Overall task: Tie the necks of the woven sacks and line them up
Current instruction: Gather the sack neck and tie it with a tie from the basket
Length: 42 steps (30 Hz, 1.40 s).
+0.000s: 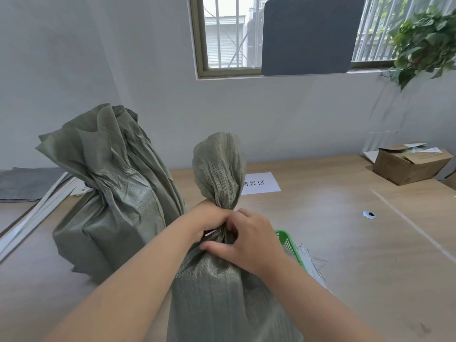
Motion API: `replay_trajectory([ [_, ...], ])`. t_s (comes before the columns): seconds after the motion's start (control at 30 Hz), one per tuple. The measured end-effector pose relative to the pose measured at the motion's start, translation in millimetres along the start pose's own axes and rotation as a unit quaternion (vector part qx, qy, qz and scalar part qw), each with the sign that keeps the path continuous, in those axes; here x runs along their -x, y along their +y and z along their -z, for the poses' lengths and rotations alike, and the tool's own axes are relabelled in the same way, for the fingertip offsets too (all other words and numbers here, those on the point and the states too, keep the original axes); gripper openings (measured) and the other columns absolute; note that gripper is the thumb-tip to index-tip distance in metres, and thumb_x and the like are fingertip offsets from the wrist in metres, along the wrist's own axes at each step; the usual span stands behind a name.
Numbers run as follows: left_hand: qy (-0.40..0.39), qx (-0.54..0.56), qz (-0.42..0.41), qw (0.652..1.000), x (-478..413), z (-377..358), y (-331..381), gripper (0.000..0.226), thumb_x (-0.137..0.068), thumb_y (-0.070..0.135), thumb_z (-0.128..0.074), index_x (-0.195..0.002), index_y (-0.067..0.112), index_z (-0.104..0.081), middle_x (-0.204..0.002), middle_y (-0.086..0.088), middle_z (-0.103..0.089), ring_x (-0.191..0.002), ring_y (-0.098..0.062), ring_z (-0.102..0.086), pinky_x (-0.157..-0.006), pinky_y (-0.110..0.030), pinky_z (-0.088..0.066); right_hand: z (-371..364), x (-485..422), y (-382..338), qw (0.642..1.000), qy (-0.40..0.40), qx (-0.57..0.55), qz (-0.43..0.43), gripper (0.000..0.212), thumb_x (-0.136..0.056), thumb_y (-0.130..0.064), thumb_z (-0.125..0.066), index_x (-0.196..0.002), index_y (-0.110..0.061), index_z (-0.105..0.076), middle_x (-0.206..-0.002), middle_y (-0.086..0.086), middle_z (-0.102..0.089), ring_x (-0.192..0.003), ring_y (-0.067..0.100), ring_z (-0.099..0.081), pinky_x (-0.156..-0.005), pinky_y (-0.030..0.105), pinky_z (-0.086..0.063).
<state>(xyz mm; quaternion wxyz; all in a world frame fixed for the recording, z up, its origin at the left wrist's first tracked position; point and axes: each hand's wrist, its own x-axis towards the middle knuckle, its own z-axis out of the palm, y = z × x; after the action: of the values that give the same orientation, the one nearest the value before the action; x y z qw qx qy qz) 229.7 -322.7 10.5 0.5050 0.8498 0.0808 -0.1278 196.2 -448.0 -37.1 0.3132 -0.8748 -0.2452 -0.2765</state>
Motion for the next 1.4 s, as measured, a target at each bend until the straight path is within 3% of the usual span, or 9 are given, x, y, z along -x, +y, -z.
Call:
replay_trajectory([
  [0.23,-0.009,0.025,-0.001,1.000,9.7,2.1,-0.3,0.010,-0.079,0.004,-0.058,-0.080,0.013,-0.063,-0.072,-0.009,-0.059,-0.064,-0.020,-0.056,-0.058,-0.026,-0.045,-3.9,-2.3,-1.6,0.997,0.009,0.044,0.055,0.031,-0.082,-0.040,-0.057,-0.068,-0.013,-0.055,-0.064,0.002,-0.055,-0.057,0.023,-0.053,-0.051,0.030,-0.040],
  [0.37,-0.054,0.070,-0.014,0.996,16.5,8.3,-6.2,0.013,-0.086,0.003,-0.060,-0.084,0.011,-0.070,-0.077,-0.010,-0.071,-0.076,-0.023,-0.067,-0.074,-0.036,-0.057,1.7,-6.8,6.9,0.994,-0.036,-0.070,0.074,0.022,-0.089,-0.028,-0.057,-0.073,-0.013,-0.056,-0.070,0.000,-0.056,-0.062,0.019,-0.051,-0.056,0.031,-0.040],
  [0.5,-0.078,0.153,-0.042,0.984,15.8,14.3,-21.5,0.013,-0.084,0.005,-0.074,-0.097,0.007,-0.076,-0.097,-0.013,-0.077,-0.097,-0.028,-0.072,-0.094,-0.045,-0.056,10.5,-13.9,20.9,0.988,-0.056,-0.140,0.030,0.023,-0.090,-0.019,-0.063,-0.069,-0.012,-0.057,-0.061,-0.004,-0.053,-0.056,0.010,-0.043,-0.054,0.025,-0.035],
  [0.87,-0.100,0.193,-0.067,0.974,14.4,13.6,-32.4,0.015,-0.076,0.019,-0.082,-0.090,0.016,-0.079,-0.100,-0.009,-0.076,-0.109,-0.029,-0.066,-0.107,-0.048,-0.043,20.7,-7.2,45.1,0.951,-0.145,-0.258,-0.086,0.031,-0.096,-0.017,-0.061,-0.067,-0.010,-0.051,-0.056,-0.005,-0.041,-0.053,0.007,-0.034,-0.054,0.025,-0.030],
  [1.0,-0.129,0.131,-0.083,0.980,17.6,20.8,-29.0,0.037,-0.069,0.014,-0.087,-0.102,0.003,-0.075,-0.106,-0.013,-0.076,-0.108,-0.026,-0.069,-0.098,-0.036,-0.052,19.2,-5.2,39.1,0.936,-0.147,-0.303,-0.103,0.031,-0.095,-0.023,-0.061,-0.066,-0.016,-0.052,-0.057,-0.004,-0.040,-0.054,0.008,-0.033,-0.054,0.027,-0.028],
  [1.1,-0.135,0.079,-0.092,0.983,19.1,24.5,-25.8,0.049,-0.060,0.022,-0.093,-0.101,0.005,-0.075,-0.109,-0.018,-0.074,-0.109,-0.031,-0.067,-0.103,-0.050,-0.046,18.5,-4.0,35.0,0.918,-0.145,-0.346,-0.129,0.031,-0.092,-0.028,-0.061,-0.066,-0.013,-0.055,-0.059,0.001,-0.041,-0.057,0.013,-0.034,-0.055,0.030,-0.027],
  [1.2,-0.127,0.060,-0.096,0.985,17.8,25.4,-23.2,0.030,-0.069,0.016,-0.087,-0.097,0.011,-0.077,-0.100,-0.007,-0.078,-0.099,-0.020,-0.072,-0.087,-0.032,-0.057,18.2,-1.7,34.2,0.912,-0.145,-0.360,-0.134,0.030,-0.091,-0.027,-0.060,-0.069,-0.008,-0.057,-0.059,0.003,-0.042,-0.058,0.015,-0.035,-0.056,0.031,-0.027],
  [1.27,-0.135,0.072,-0.105,0.983,17.1,23.6,-23.0,0.026,-0.074,0.008,-0.083,-0.100,0.008,-0.076,-0.102,-0.009,-0.077,-0.098,-0.016,-0.070,-0.087,-0.027,-0.056,18.4,-0.3,33.0,0.903,-0.141,-0.377,-0.147,0.029,-0.091,-0.027,-0.061,-0.067,-0.010,-0.059,-0.059,0.005,-0.045,-0.058,0.017,-0.036,-0.056,0.032,-0.027],
  [1.4,-0.130,0.139,-0.086,0.978,17.1,20.4,-24.1,0.019,-0.081,0.003,-0.076,-0.099,-0.001,-0.072,-0.097,-0.011,-0.075,-0.090,-0.016,-0.070,-0.075,-0.022,-0.055,21.7,1.4,32.5,0.828,-0.146,-0.500,-0.210,0.021,-0.087,-0.016,-0.058,-0.072,-0.010,-0.070,-0.068,0.012,-0.059,-0.058,0.018,-0.048,-0.059,0.028,-0.040],
])
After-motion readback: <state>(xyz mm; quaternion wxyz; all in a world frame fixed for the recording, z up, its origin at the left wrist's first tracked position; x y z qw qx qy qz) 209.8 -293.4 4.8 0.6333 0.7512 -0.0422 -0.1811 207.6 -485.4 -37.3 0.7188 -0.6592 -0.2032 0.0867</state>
